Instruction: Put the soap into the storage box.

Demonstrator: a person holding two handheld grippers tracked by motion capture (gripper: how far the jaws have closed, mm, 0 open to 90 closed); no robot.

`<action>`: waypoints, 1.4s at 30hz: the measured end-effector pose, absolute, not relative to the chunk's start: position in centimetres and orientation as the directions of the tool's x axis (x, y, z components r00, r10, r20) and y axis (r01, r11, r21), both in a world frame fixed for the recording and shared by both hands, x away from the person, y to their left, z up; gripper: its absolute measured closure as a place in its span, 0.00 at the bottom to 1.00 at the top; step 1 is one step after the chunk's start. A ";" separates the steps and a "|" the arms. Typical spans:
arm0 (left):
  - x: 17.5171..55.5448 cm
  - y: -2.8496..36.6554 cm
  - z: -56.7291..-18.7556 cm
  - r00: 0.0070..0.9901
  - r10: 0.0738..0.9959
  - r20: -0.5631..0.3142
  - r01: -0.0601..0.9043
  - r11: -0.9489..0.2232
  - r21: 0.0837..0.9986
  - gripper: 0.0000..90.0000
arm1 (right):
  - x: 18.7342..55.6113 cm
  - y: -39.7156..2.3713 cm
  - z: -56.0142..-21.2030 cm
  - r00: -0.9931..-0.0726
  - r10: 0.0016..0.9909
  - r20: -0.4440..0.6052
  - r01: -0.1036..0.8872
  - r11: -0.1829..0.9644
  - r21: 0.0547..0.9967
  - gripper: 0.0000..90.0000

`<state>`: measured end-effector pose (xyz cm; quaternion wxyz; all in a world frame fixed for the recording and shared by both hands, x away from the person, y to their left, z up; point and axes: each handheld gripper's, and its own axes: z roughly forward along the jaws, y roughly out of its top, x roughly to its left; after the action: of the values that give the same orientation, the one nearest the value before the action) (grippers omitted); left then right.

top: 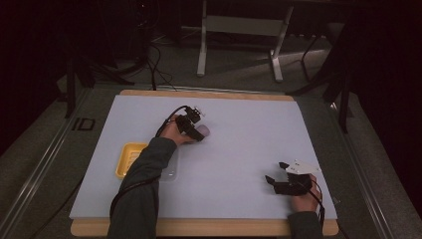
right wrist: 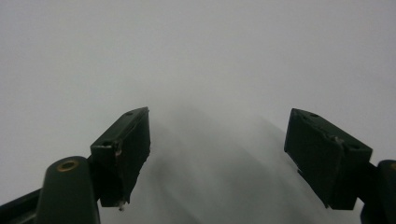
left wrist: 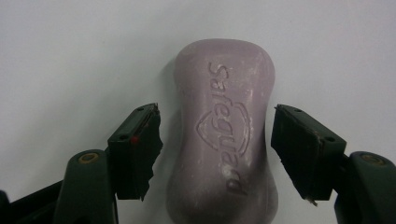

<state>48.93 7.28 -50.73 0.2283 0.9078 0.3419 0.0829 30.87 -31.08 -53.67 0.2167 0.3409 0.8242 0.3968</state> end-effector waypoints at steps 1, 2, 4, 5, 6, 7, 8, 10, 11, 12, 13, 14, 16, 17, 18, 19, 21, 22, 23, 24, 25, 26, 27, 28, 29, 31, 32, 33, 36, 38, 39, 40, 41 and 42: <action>49.0 7.3 -50.8 0.753 0.658 -0.009 0.585 -0.663 0.466 0.39 | 30.9 -31.1 -53.7 -0.674 0.734 -0.087 0.390 0.453 0.802 0.25; 49.1 7.3 -50.9 0.752 0.659 -0.017 0.590 -0.661 0.463 0.41 | 30.9 -31.1 -53.7 -0.674 0.733 -0.087 0.389 0.453 0.802 0.25; 49.2 7.3 -51.1 0.753 0.658 -0.022 0.596 -0.667 0.447 0.44 | 30.9 -31.1 -53.7 -0.675 0.733 -0.087 0.390 0.454 0.801 0.25; 49.3 7.2 -51.1 0.749 0.662 -0.026 0.601 -0.663 0.446 0.44 | 30.9 -31.1 -53.7 -0.675 0.732 -0.089 0.389 0.456 0.801 0.25; 49.3 7.2 -51.0 0.746 0.665 -0.032 0.608 -0.661 0.440 0.44 | 30.9 -31.1 -53.7 -0.675 0.732 -0.089 0.389 0.456 0.800 0.25; 49.4 7.2 -50.9 0.743 0.668 -0.039 0.615 -0.659 0.433 0.44 | 30.9 -31.1 -53.7 -0.676 0.732 -0.089 0.389 0.456 0.800 0.25; 49.5 7.1 -50.9 0.740 0.672 -0.037 0.620 -0.659 0.426 0.45 | 30.9 -31.1 -53.7 -0.675 0.732 -0.089 0.389 0.456 0.800 0.25; 49.5 6.7 -50.8 0.747 0.664 -0.012 0.611 -0.680 0.406 0.46 | 30.9 -31.0 -53.7 -0.675 0.732 -0.090 0.389 0.457 0.800 0.25; 49.5 6.6 -50.8 0.753 0.659 0.000 0.604 -0.690 0.398 0.46 | 30.9 -31.0 -53.7 -0.676 0.732 -0.091 0.389 0.458 0.799 0.25; 49.5 6.4 -50.8 0.755 0.656 0.003 0.602 -0.695 0.394 0.47 | 30.9 -31.0 -53.7 -0.676 0.732 -0.091 0.389 0.459 0.799 0.25; 49.5 6.4 -50.8 0.755 0.656 0.003 0.602 -0.695 0.394 0.48 | 30.9 -31.0 -53.7 -0.676 0.732 -0.091 0.389 0.459 0.799 0.25; 49.5 6.4 -50.8 0.755 0.656 0.003 0.602 -0.695 0.394 0.48 | 30.9 -31.0 -53.7 -0.676 0.731 -0.091 0.388 0.459 0.799 0.25; 49.6 6.2 -50.6 0.766 0.643 0.002 0.595 -0.710 0.376 0.53 | 30.9 -31.0 -53.7 -0.676 0.731 -0.091 0.389 0.459 0.799 0.25; 49.6 6.2 -50.6 0.766 0.643 0.002 0.595 -0.710 0.376 0.54 | 30.9 -31.0 -53.7 -0.676 0.731 -0.091 0.389 0.459 0.799 0.25; 49.5 6.2 -50.6 0.764 0.645 0.004 0.596 -0.709 0.376 0.54 | 30.9 -31.0 -53.7 -0.676 0.731 -0.092 0.389 0.460 0.798 0.25; 49.5 6.2 -50.6 0.764 0.645 0.004 0.596 -0.709 0.376 0.54 | 30.9 -31.0 -53.7 -0.676 0.731 -0.092 0.389 0.460 0.798 0.25; 49.6 6.1 -50.5 0.759 0.651 0.002 0.605 -0.705 0.370 0.55 | 30.9 -31.0 -53.7 -0.677 0.731 -0.093 0.388 0.461 0.798 0.25; 49.5 6.1 -50.5 0.756 0.654 0.001 0.607 -0.702 0.371 0.55 | 30.9 -31.0 -53.7 -0.676 0.731 -0.093 0.388 0.461 0.798 0.25; 49.5 6.1 -50.5 0.756 0.654 0.001 0.607 -0.702 0.371 0.55 | 30.9 -31.0 -53.7 -0.676 0.731 -0.093 0.389 0.461 0.798 0.25; 49.5 6.1 -50.5 0.755 0.655 -0.006 0.611 -0.701 0.369 0.55 | 30.9 -31.0 -53.7 -0.676 0.731 -0.093 0.388 0.461 0.798 0.25; 49.5 6.1 -50.5 0.755 0.655 -0.006 0.611 -0.701 0.369 0.55 | 30.9 -31.0 -53.7 -0.676 0.731 -0.093 0.388 0.461 0.798 0.25; 49.5 6.2 -50.4 0.757 0.654 -0.011 0.611 -0.701 0.367 0.55 | 30.9 -31.0 -53.7 -0.676 0.731 -0.093 0.389 0.461 0.798 0.25; 49.5 6.2 -50.5 0.755 0.655 -0.009 0.612 -0.700 0.367 0.55 | 30.9 -31.0 -53.7 -0.676 0.731 -0.092 0.389 0.460 0.798 0.25; 49.4 6.2 -50.4 0.754 0.657 -0.007 0.613 -0.700 0.366 0.55 | 30.9 -31.0 -53.7 -0.676 0.731 -0.092 0.389 0.460 0.798 0.25; 49.4 6.3 -50.4 0.751 0.660 -0.005 0.616 -0.698 0.365 0.55 | 30.9 -31.0 -53.7 -0.676 0.731 -0.092 0.389 0.460 0.798 0.25; 49.3 6.5 -50.3 0.751 0.661 0.004 0.616 -0.702 0.356 0.55 | 30.9 -31.0 -53.7 -0.676 0.731 -0.093 0.388 0.461 0.798 0.25; 49.2 6.6 -50.2 0.750 0.661 0.006 0.616 -0.702 0.357 0.55 | 30.9 -31.0 -53.7 -0.676 0.731 -0.093 0.389 0.461 0.798 0.25; 49.2 6.6 -50.2 0.750 0.661 0.006 0.616 -0.702 0.357 0.55 | 30.9 -31.0 -53.7 -0.676 0.731 -0.092 0.389 0.461 0.798 0.25; 49.0 7.2 -49.7 0.741 0.671 -0.011 0.624 -0.683 0.381 0.55 | 30.9 -31.0 -53.7 -0.676 0.731 -0.093 0.389 0.460 0.798 0.25; 48.8 7.3 -49.5 0.740 0.672 -0.006 0.623 -0.682 0.383 0.55 | 30.9 -31.0 -53.7 -0.676 0.731 -0.093 0.389 0.461 0.798 0.25; 48.8 7.3 -49.5 0.740 0.672 -0.006 0.623 -0.682 0.383 0.55 | 30.9 -31.0 -53.7 -0.676 0.731 -0.093 0.389 0.461 0.798 0.25; 48.7 7.4 -49.4 0.742 0.670 0.000 0.621 -0.687 0.378 0.55 | 30.9 -31.0 -53.7 -0.676 0.731 -0.093 0.389 0.461 0.798 0.25; 48.6 7.4 -49.2 0.744 0.668 0.004 0.618 -0.691 0.375 0.55 | 30.9 -31.0 -53.7 -0.675 0.732 -0.094 0.389 0.461 0.798 0.25; 48.5 7.5 -49.0 0.740 0.672 0.001 0.623 -0.687 0.374 0.55 | 30.9 -31.0 -53.7 -0.675 0.732 -0.094 0.388 0.461 0.798 0.25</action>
<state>48.47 7.50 -49.04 0.1774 0.9158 0.3537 0.0688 30.88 -30.96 -53.70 0.2184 0.3390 0.8262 0.3933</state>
